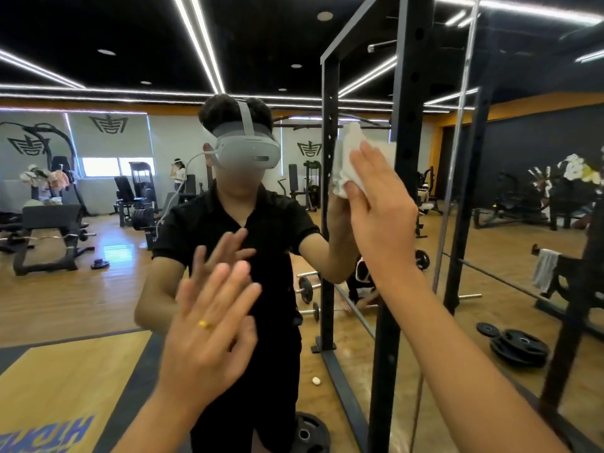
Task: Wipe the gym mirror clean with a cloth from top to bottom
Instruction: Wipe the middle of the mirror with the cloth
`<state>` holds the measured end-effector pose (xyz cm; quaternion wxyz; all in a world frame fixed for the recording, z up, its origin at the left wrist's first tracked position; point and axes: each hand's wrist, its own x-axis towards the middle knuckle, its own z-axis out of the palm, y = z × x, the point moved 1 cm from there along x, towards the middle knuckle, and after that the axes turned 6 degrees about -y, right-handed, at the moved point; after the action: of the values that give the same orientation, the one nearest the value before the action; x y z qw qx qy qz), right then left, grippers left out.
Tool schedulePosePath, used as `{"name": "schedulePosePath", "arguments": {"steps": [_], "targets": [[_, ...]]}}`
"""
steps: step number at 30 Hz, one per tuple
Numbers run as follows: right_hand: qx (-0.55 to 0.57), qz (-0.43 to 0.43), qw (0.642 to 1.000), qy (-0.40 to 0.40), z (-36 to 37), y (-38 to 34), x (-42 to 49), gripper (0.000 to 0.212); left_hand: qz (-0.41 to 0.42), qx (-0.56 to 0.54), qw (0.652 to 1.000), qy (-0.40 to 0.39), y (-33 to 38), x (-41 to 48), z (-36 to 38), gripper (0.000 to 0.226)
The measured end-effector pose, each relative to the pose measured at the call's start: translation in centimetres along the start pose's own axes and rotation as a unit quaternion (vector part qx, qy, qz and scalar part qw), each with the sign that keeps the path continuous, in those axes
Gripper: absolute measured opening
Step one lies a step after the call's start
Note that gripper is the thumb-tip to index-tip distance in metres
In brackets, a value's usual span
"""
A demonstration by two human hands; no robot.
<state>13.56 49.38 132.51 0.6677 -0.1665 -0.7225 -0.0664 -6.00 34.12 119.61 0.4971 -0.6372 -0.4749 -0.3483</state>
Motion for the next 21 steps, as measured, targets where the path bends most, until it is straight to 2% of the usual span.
{"name": "schedulePosePath", "arguments": {"steps": [6,9,13,16,21], "targets": [[-0.101,0.033,0.994,-0.024,-2.9,4.9,-5.6,0.05,-0.032,0.101,0.993,-0.059,-3.5,-5.8,0.0,0.062],[-0.108,0.033,0.993,-0.036,-3.4,6.0,-5.3,0.052,-0.042,0.145,0.986,-0.065,-3.9,-6.7,1.0,0.065],[-0.104,0.059,0.993,-0.006,-3.2,6.1,-5.0,0.052,-0.036,0.163,0.984,-0.057,-4.1,-7.1,1.5,0.066],[-0.098,0.072,0.993,0.007,-1.7,5.1,-8.2,0.049,-0.04,0.168,0.983,-0.056,-4.1,-7.1,1.4,0.067],[-0.101,-0.008,0.993,-0.058,-1.2,4.9,-14.3,0.047,-0.045,0.166,0.983,-0.057,-4.0,-7.0,1.4,0.065]]}}
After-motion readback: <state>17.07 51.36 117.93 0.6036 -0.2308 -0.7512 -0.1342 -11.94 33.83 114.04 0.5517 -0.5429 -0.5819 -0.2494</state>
